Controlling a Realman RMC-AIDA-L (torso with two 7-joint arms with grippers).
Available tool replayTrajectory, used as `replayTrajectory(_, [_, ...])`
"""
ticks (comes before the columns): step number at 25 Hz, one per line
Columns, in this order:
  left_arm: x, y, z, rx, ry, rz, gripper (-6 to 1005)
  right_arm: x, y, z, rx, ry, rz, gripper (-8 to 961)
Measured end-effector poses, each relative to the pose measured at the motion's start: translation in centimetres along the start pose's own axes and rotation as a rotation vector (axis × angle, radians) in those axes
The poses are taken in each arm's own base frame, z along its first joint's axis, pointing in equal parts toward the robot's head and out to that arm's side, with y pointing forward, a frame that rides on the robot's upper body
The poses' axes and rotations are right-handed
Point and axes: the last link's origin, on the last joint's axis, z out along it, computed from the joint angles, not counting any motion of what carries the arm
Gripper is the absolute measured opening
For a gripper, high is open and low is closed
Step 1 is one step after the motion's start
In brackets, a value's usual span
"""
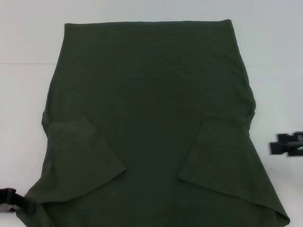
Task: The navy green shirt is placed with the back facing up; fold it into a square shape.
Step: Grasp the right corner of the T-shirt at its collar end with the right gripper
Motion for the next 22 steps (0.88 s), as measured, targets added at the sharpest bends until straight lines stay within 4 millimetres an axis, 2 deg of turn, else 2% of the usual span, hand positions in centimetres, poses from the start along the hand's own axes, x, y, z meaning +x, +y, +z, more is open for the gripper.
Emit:
replayTrajectory(3, [0.2, -0.2, -0.6, -0.015, 0.031, 0.003, 14, -1.4, -0.4, -1.8, 0.053, 0.086, 0.221, 834])
replayTrajectory(7, [0.3, -0.2, -1.1, -0.024, 0.041, 0.014, 15, -1.9, -1.2, -2.7, 0.162, 0.2, 0.432, 833])
replayTrajectory(14, [0.6, 0.2, -1.1, -0.038, 0.042, 0.046, 15, -1.1, -1.8, -2.0, 0.292, 0.426, 0.505, 826])
replayTrajectory(22, [0.6, 0.3, -1.0, -0.041, 0.041, 0.053, 14, 1.1, -2.4, -0.3, 0.29, 0.512, 0.54, 826])
